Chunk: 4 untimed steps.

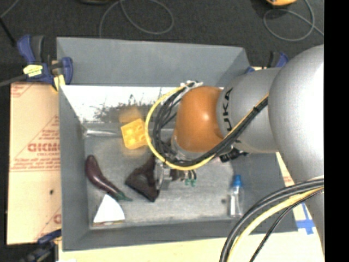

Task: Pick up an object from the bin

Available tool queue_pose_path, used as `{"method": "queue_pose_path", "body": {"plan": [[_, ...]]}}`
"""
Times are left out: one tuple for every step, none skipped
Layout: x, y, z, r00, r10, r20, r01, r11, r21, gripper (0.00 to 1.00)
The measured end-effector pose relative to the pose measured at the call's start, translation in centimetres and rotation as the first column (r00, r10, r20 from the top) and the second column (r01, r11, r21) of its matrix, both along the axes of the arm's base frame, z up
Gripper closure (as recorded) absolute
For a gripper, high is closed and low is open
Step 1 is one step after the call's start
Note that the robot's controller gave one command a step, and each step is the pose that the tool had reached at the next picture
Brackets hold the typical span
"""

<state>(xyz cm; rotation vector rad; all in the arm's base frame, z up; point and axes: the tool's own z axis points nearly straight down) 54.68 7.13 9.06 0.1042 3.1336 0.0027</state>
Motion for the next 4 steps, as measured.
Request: {"method": "queue_pose_path", "body": {"plan": [[-0.4,-0.2,-0.2,1.000,0.008,-0.001,-0.008,1.000,-0.001,1.00],[-1.3,-0.3,1.2,1.000,0.012,-0.002,-0.012,1.000,-0.001,1.00],[-1.1,-0.6,0.5,1.000,0.017,0.002,-0.017,1.000,-0.001,1.00],[-1.1,-0.7,-0.9,1.000,0.010,-0.005,-0.010,1.000,0.000,1.00]]}}
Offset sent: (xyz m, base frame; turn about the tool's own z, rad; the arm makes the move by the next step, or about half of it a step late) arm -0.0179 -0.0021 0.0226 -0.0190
